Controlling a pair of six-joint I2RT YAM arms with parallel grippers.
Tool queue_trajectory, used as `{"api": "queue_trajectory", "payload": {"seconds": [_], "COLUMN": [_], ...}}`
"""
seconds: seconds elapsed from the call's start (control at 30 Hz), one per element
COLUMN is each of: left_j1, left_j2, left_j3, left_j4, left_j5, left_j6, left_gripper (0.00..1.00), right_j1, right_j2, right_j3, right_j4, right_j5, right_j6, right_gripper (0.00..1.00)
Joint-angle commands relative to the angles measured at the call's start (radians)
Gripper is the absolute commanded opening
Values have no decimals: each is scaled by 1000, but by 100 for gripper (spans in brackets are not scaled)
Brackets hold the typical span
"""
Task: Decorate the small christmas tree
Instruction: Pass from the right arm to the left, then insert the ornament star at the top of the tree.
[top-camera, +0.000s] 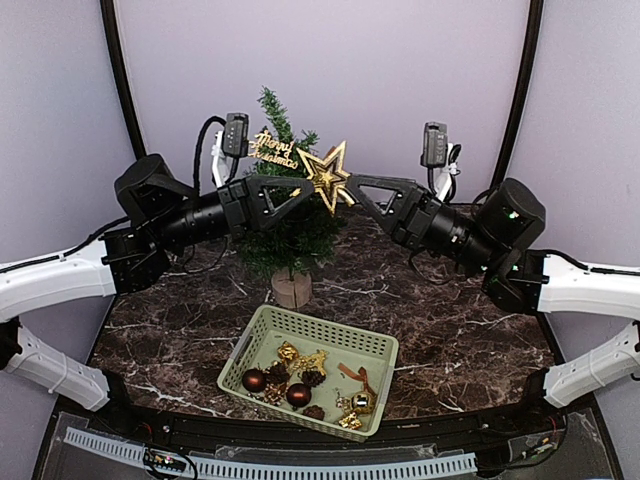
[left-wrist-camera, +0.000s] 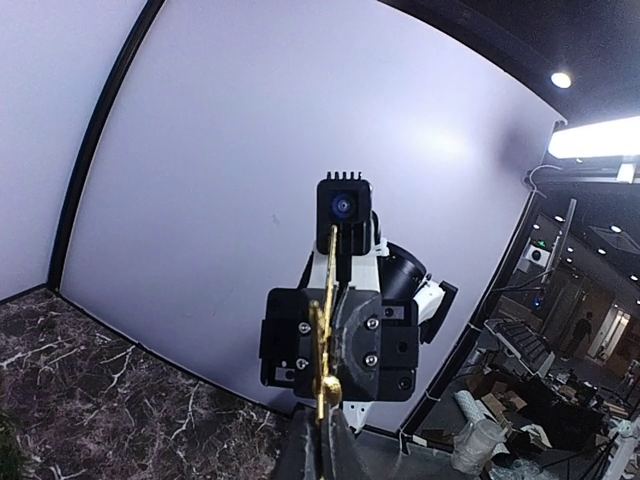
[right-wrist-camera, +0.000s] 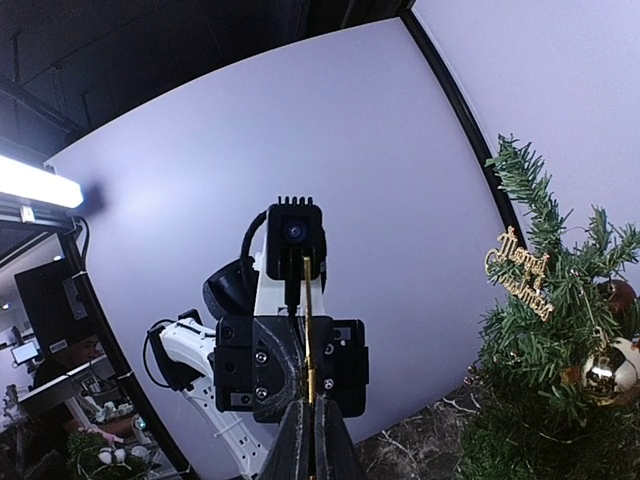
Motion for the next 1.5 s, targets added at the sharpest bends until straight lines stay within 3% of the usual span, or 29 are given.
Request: {"api": "queue_trajectory", "payload": {"seconds": [0.0,0.03,0.07,0.1,0.17,0.23,0.43,0.73,1.07,1.47], "left_j1": [0,5,9,23,62,121,293,497,547,572], "left_j2": [-20,-28,-31,-35,-37,-32,20,115,259,319], "left_j3": [47,82,108,162,255,349,594,782,962,1041], "left_j4": [-43,-135,-187,-310,-482,-649,-945,-923,-997,-983], "left_j5": [-18,-35,-43,-58,-70,-68,-37,175,173,207], "left_j6": [50,68,111,134,203,267,414,420,466,460], "left_gripper": [0,0,0,0,0,0,0,0,0,0], "right_j1": [12,13,13,13,13,12,11,11,11,11], "right_j2": [-8,-15,-25,-39,-62,-86,-128,-143,-167,-155], "right_j3": [25,26,27,29,33,37,30,-15,-45,-71], "right_j4": [-4,-21,-60,-94,-154,-202,-283,-291,-285,-263], "right_j5": [26,50,77,112,166,217,289,287,292,290], "right_j6": [-5,-16,-26,-39,-78,-106,-141,-110,-82,-46], "right_gripper": [13,28,52,65,77,82,84,84,83,83]}}
